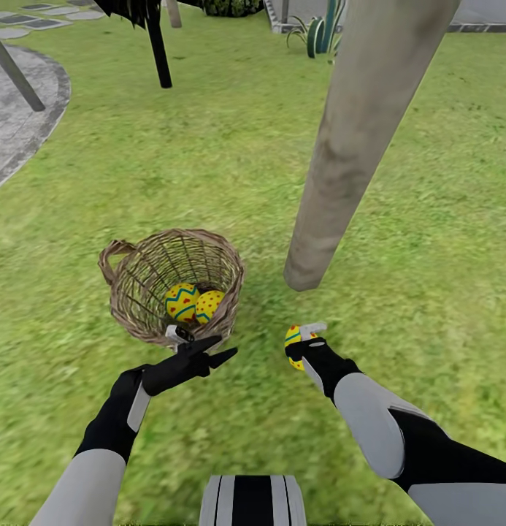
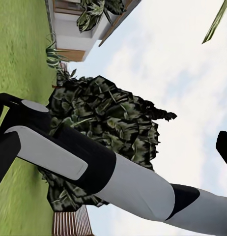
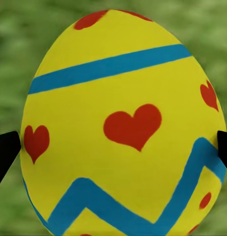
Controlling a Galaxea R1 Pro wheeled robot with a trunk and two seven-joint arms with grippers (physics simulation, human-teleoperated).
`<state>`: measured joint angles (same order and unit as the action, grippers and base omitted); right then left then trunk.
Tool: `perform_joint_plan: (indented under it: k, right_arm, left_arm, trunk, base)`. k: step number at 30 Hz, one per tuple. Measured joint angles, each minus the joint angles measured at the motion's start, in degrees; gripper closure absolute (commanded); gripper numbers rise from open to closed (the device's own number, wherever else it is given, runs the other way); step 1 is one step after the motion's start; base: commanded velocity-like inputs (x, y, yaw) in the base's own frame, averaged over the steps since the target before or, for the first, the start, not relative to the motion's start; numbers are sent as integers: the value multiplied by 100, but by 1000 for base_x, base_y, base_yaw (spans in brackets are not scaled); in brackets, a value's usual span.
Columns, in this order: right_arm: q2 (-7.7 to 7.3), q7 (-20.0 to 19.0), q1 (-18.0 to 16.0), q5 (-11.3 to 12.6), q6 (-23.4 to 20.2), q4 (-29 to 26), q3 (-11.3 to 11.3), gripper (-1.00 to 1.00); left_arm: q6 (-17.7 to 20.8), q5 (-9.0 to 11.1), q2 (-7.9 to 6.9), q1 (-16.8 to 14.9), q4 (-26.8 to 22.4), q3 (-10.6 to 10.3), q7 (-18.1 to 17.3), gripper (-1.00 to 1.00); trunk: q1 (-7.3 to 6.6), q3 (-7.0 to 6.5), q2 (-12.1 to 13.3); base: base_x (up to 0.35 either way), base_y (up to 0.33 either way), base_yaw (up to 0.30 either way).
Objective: Take the three Easter eggs out of the wicker basket on the lawn in the garden, then place them on the lawn next to a single tree (choose any tree) so that all three eggs are next to the same tree and none are left in the basket.
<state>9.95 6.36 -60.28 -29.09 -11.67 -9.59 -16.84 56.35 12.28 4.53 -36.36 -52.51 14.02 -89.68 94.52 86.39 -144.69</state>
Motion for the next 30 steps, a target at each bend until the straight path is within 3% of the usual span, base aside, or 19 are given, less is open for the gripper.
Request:
perform_joint_plan:
  k: [4,6,10,11,16,21,30]
  right_arm:
    - [0,8,-3,-5,-7,-6,20,100]
    - [1,0,-13,39,-1,-76,-4,100]
    - [1,5,-105,15,-7,-7,-4,100]
    - [1,4,-94,20,-6,-24,-6,-100]
    - [1,1,-5,-32,-9,-318,9,-100]
    - [-2,25,-4,-73,-19,-22,55,-100]
    - [0,9,-1,-1,-9,-3,1,-100]
  left_arm:
    - [1,0,0,0,-2,-6,0,-100]
    - [-32,107,9,-2,-14,-15,1,-100]
    - [-15,58,9,-3,-78,-5,2,-100]
    - [-14,56,6,-3,-68,-2,3,-100]
    - [-21,84,4,-1,-191,-4,0,-100]
    - [17,2,4,-2,5,-42,0,-100]
    - [22,2,9,0,14,-44,0,-100]
  trunk:
    - [9,88,-6]
    - [9,131,-11]
    - [-32,220,-15]
    - [-33,221,-16]
    - [22,221,-15]
    - [11,111,-8]
    - [-11,-87,5]
  base:
    - [0,0,0]
    - [0,0,0]
    - [0,0,0]
    - [0,0,0]
    - [0,0,0]
    - [0,0,0]
    - [0,0,0]
